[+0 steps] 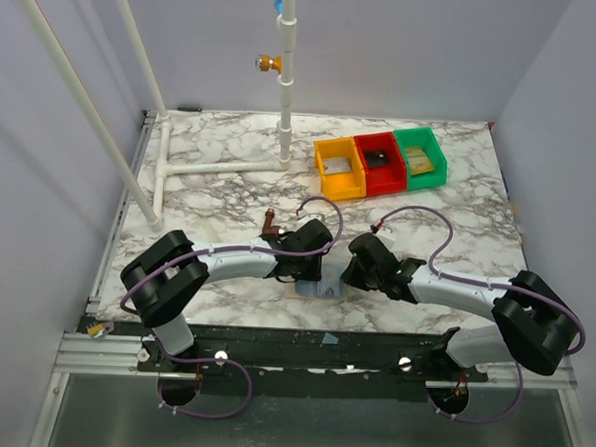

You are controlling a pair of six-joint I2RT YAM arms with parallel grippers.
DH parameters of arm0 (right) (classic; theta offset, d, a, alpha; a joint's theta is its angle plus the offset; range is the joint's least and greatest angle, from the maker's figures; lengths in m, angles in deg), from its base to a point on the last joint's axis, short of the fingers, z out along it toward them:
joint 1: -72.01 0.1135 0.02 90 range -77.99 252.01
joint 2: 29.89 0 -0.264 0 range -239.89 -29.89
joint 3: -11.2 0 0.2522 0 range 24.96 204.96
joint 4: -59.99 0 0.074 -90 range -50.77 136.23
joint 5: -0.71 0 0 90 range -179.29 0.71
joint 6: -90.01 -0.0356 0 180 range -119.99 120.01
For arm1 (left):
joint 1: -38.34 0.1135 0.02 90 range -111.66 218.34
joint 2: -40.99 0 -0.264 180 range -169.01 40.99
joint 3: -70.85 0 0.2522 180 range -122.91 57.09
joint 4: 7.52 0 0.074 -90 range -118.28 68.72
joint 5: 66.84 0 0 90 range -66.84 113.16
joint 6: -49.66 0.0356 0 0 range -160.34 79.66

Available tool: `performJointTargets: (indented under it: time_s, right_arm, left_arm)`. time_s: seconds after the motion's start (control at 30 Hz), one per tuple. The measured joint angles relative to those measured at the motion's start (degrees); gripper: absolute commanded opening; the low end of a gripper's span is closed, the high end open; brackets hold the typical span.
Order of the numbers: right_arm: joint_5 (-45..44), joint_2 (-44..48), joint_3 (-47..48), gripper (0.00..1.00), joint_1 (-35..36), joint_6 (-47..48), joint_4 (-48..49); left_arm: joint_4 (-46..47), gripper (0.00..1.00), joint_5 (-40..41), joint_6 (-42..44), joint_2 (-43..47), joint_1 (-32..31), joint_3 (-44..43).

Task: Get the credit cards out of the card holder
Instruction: Remove the credit card from the card holder.

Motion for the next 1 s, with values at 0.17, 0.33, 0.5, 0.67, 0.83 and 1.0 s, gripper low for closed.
performJointTargets:
  time_s: [0.17, 0.33, 0.5, 0.67, 0.83, 1.0]
  right_arm:
    - [0.1, -0.2, 0.2, 0.27, 0.0, 0.4, 0.0]
    - [0.8, 0.9, 0.2, 0.27, 0.0, 1.4, -0.9]
    - [1.0, 2.1, 0.7, 0.24, 0.4, 2.6, -2.6]
    - [0.9, 1.8, 2.6, 0.2, 2.2, 3.4, -4.2]
    - [0.6, -0.1, 5.7, 0.18, 4.3, 4.0, -4.9]
    - [-0.8, -3.6, 8.5, 0.17, 4.9, 4.0, -6.3]
  left_arm:
    - [0.7, 0.29, -0.7, -0.1, 0.2, 0.4, 0.5]
    - [2.6, 0.29, -2.5, -0.7, 1.6, 1.5, 2.7]
    - [4.2, 0.29, -4.0, -0.9, 2.9, 2.5, 4.6]
    - [5.8, 0.29, -5.4, -1.6, 3.9, 3.0, 6.2]
    - [6.6, 0.27, -6.9, -2.4, 5.4, 3.8, 8.2]
    - [6.6, 0.26, -7.5, -2.8, 6.1, 4.7, 9.0]
